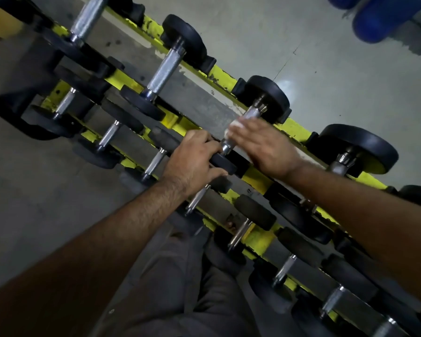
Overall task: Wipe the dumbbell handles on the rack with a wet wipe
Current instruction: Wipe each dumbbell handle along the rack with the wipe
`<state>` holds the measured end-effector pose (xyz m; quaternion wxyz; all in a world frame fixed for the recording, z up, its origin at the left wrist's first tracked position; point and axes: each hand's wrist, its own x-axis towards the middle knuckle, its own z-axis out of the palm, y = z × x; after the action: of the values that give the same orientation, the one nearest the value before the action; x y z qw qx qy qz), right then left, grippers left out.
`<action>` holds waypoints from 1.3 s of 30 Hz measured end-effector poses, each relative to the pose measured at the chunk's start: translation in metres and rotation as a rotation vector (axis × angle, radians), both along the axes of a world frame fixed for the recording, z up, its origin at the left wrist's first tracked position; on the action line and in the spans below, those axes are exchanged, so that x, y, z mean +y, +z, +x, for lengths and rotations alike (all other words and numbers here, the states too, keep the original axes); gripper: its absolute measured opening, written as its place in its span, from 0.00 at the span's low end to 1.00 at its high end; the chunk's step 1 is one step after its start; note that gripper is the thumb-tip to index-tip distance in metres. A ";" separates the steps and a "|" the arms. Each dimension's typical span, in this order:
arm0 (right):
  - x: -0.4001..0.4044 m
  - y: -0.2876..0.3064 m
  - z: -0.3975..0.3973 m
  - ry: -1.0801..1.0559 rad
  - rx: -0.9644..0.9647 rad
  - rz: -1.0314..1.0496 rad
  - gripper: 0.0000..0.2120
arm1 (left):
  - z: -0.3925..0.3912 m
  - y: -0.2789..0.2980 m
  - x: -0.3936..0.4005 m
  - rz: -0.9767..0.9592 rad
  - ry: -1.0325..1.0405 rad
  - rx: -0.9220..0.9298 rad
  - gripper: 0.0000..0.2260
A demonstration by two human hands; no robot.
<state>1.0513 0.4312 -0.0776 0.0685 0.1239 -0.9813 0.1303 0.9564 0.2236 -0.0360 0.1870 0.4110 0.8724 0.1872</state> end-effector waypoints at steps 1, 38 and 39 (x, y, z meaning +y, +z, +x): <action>0.008 0.001 -0.003 -0.090 0.022 -0.002 0.19 | -0.001 -0.001 -0.001 0.007 0.001 -0.002 0.24; -0.009 0.027 0.000 -0.289 -0.254 0.179 0.25 | -0.009 -0.003 -0.014 0.188 0.227 -0.352 0.20; -0.013 0.030 -0.002 -0.377 -0.263 0.179 0.25 | -0.012 -0.003 -0.014 0.199 0.246 -0.387 0.19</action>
<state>1.0493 0.4181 -0.0479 -0.0480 -0.0738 -0.9952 0.0429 0.9445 0.2098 -0.0386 0.2849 0.2745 0.8412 0.3686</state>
